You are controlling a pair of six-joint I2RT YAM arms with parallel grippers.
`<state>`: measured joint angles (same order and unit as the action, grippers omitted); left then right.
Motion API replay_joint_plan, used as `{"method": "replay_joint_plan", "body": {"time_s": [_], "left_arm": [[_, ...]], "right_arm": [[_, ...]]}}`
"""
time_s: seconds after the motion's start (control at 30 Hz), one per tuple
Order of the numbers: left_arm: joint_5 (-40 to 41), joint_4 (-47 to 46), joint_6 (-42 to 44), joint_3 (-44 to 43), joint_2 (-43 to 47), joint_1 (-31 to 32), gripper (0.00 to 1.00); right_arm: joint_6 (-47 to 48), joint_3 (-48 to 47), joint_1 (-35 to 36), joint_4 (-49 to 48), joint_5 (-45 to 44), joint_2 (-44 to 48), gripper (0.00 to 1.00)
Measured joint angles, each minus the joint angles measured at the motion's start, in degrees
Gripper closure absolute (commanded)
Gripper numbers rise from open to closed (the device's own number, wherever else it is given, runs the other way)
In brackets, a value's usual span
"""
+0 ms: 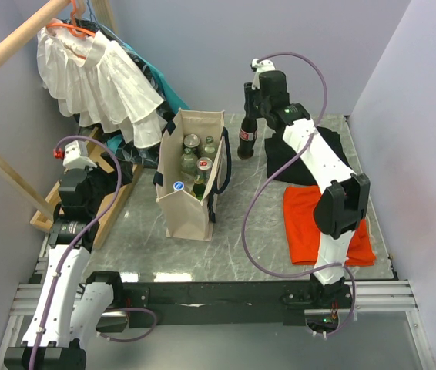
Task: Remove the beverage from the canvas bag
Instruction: Place the drink at the center of the board.
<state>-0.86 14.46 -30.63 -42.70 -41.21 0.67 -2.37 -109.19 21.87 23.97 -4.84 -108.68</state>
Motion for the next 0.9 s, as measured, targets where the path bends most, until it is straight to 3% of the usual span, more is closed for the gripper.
{"method": "replay_joint_plan", "body": {"time_s": [0.9], "left_arm": [[2.3, 0.5, -0.3, 1.4, 1.4, 0.0, 0.04]], "right_arm": [[-2.4, -1.0, 0.0, -3.2, 3.0, -5.2, 1.0]]}}
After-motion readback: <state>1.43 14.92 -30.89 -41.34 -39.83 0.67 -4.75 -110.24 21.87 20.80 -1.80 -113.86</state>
